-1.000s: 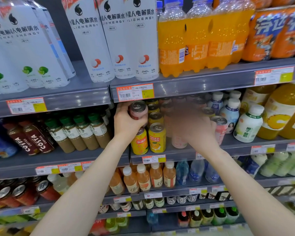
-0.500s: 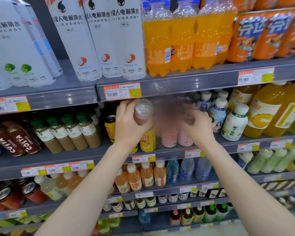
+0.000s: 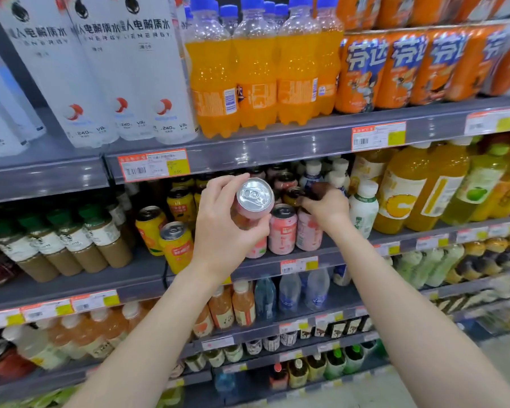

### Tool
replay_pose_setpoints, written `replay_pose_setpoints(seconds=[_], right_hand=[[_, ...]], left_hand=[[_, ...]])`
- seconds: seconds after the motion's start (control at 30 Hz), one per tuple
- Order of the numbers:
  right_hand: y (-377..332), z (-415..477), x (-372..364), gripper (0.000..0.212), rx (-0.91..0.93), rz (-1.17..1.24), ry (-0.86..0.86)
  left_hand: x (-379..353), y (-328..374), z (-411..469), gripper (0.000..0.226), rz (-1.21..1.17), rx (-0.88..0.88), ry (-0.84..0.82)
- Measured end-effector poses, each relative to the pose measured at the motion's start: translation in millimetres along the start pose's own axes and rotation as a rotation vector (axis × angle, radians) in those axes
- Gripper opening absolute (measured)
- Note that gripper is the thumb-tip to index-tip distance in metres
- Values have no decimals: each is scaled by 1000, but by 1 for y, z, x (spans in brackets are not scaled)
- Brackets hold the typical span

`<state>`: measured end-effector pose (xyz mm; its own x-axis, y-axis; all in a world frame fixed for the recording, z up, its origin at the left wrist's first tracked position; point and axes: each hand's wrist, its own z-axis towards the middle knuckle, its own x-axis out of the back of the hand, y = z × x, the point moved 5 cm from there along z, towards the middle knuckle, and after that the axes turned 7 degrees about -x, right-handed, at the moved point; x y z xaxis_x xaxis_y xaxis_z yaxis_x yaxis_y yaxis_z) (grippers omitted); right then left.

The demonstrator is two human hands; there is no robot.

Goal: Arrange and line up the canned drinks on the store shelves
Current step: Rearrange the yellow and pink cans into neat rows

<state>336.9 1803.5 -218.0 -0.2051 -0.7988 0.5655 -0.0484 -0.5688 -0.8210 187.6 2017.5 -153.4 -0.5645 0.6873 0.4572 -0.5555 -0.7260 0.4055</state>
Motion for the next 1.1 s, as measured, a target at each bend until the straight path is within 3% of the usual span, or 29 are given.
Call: replay_pose_setpoints(seconds=[0.2,0.33,0.67,1.1], right_hand=[[-1,15,-5,50,-41,-73,-149],[0,23,-14,37,-101,-92,-200],[3,26,-23,24,-148,-39,-197],[9,29,-28,25,-152,59,-133]], left_hand=[[-14,2,2,63,-61,116,-55],[-22,-1,-3,59,-69,175,-55],[-20,-5,-8,57,-99,256,27],[-17,-8,-7,60,-124,322,95]])
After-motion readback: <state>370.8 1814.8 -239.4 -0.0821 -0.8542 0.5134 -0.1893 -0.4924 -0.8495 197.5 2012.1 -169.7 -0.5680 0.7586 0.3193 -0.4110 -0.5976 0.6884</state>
